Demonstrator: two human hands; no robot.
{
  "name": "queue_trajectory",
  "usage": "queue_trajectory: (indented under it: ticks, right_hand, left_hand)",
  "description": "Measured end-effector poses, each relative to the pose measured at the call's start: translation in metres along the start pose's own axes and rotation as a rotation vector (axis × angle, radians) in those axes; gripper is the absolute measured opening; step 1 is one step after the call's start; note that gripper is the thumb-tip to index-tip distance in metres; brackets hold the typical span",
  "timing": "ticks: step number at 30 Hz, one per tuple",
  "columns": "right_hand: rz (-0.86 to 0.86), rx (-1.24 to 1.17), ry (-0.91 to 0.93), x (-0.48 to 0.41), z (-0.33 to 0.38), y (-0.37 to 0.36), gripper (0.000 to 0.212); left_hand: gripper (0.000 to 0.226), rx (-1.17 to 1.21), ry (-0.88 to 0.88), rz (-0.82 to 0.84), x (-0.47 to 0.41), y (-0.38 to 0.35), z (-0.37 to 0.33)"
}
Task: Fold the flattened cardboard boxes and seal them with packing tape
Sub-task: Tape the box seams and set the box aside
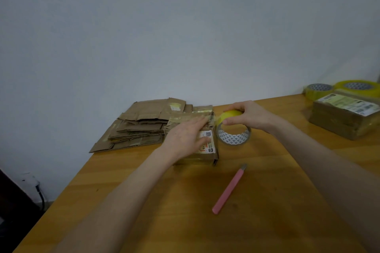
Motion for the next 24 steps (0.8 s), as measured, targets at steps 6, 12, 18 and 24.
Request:
queue_trajectory:
  ticks: [6,12,18,24]
  right_hand:
    - [0.009,0.023,0.021,0.001,-0.004,0.001,0.053]
    - [0.012,0.028,0.028,-0.003,-0.008,0.002,0.052]
    - [-0.003,0.038,0.013,-0.002,-0.01,0.004,0.052]
    - [-0.018,0.036,0.016,-0.004,-0.005,0.0,0.05]
  left_hand:
    - [0.055,0.071,0.014,0.058,-0.009,-0.001,-0.009]
    - [0.062,0.153,-0.112,0.072,-0.017,0.007,-0.037]
    - [0.054,0.007,0.012,0.066,-0.004,-0.005,0.009]
    - [0.04,0.191,0.239,0.072,0.018,-0.024,0.061]
Point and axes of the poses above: each hand's wrist, its own x-axis away from the middle knuckle, its own y-axis out of the back of the hand, z = x × y, the point moved 8 cm from there along -x, towards the middle knuckle, and after that the axes turned 14 degrees about -x, right-handed, at the moved point
